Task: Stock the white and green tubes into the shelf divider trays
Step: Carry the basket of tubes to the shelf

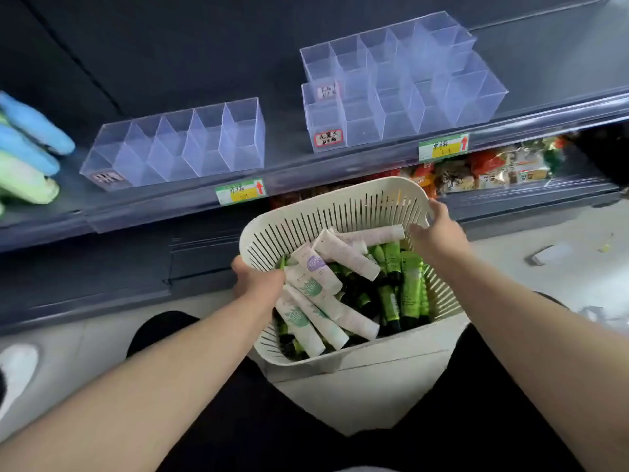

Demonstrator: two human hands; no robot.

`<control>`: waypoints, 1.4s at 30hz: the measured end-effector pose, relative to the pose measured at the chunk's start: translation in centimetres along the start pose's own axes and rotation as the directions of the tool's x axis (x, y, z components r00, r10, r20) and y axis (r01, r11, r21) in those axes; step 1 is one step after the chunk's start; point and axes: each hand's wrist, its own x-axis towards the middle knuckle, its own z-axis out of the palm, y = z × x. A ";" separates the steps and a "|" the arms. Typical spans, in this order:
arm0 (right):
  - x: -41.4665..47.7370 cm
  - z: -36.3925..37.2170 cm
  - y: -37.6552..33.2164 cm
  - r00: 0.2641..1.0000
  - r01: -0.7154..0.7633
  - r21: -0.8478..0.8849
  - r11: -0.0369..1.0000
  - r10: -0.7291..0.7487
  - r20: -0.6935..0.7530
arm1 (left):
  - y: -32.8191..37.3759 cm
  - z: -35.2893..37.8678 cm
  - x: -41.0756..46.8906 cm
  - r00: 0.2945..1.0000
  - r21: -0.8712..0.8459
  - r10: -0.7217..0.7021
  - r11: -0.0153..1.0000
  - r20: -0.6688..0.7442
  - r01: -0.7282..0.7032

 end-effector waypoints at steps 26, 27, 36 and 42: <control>-3.2 0.1 1.2 0.975 0.113 0.202 0.973 -0.148 0.168 | -3.9 -4.8 2.4 0.967 0.397 0.239 0.882 0.094 -0.256; -3.6 0.7 1.0 0.975 0.112 0.201 0.973 -0.147 0.169 | -4.0 -5.4 2.7 0.968 0.399 0.237 0.882 0.088 -0.252; -6.1 4.8 -1.9 0.959 0.151 0.146 0.978 -0.181 0.219 | -4.7 -9.3 5.4 0.985 0.426 0.171 0.891 0.009 -0.158; -6.7 5.9 -3.3 0.955 0.179 0.068 0.981 -0.190 0.229 | -5.5 -10.6 6.1 0.978 0.447 0.207 0.877 -0.027 -0.174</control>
